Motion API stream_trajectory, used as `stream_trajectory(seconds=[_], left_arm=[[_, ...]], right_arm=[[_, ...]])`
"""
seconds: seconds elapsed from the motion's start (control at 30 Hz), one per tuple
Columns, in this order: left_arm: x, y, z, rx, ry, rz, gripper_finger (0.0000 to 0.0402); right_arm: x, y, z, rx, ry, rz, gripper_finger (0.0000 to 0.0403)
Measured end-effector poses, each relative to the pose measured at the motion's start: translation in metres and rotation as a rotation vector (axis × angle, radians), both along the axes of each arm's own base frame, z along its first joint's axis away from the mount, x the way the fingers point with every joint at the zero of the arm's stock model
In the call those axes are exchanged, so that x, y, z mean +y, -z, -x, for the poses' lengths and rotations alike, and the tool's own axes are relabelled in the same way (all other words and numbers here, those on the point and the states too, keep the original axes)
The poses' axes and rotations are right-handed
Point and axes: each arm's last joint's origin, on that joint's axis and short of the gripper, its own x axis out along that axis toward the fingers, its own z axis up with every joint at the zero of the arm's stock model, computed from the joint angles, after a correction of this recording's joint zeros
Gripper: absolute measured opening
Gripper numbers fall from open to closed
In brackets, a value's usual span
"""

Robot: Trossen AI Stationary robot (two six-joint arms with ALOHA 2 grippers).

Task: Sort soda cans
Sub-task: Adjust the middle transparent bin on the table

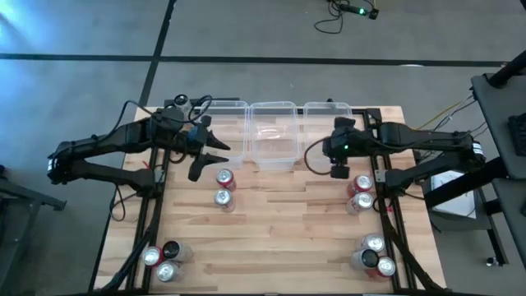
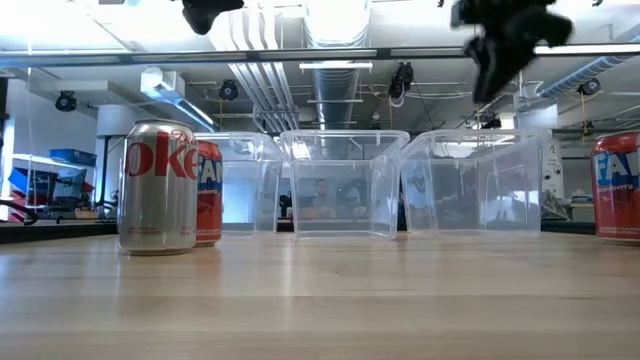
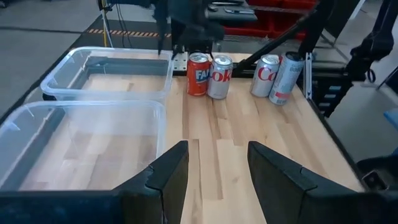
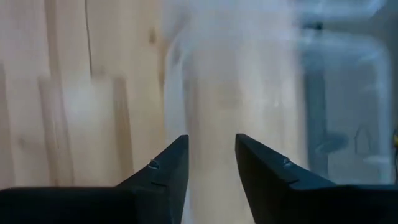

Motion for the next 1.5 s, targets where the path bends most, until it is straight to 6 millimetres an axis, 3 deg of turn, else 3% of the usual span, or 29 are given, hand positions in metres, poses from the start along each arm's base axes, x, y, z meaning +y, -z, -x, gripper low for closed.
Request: stream_trajectory(seconds=[0.13, 0.27, 0.53, 0.73, 0.87, 1.5], left_arm=[[-0.001, -0.004, 0.006, -0.019, 0.012, -0.035, 0.0151], [-0.003, -0.007, 0.013, -0.04, 0.021, -0.041, 0.0151], [-0.003, 0.008, 0.011, -0.04, 0.024, -0.016, 0.0151], [-0.003, 0.013, 0.01, -0.025, 0.021, -0.004, 0.0151], [-0.003, 0.012, 0.011, -0.027, 0.021, -0.004, 0.0151], [-0.006, 0.004, 0.024, -0.077, 0.026, -0.033, 0.0151]], right_arm=[[0.002, -0.024, -0.017, -0.226, -0.054, 0.013, 0.0155], [0.004, -0.026, -0.042, -0.454, -0.139, -0.053, 0.0172], [0.001, 0.031, -0.109, -0.525, -0.184, -0.091, 0.0182], [-0.011, 0.051, -0.143, -0.456, -0.15, -0.095, 0.0169], [-0.015, 0.067, -0.153, -0.385, -0.123, -0.125, 0.0158], [-0.028, 0.082, -0.157, -0.332, -0.035, -0.166, 0.0081]])
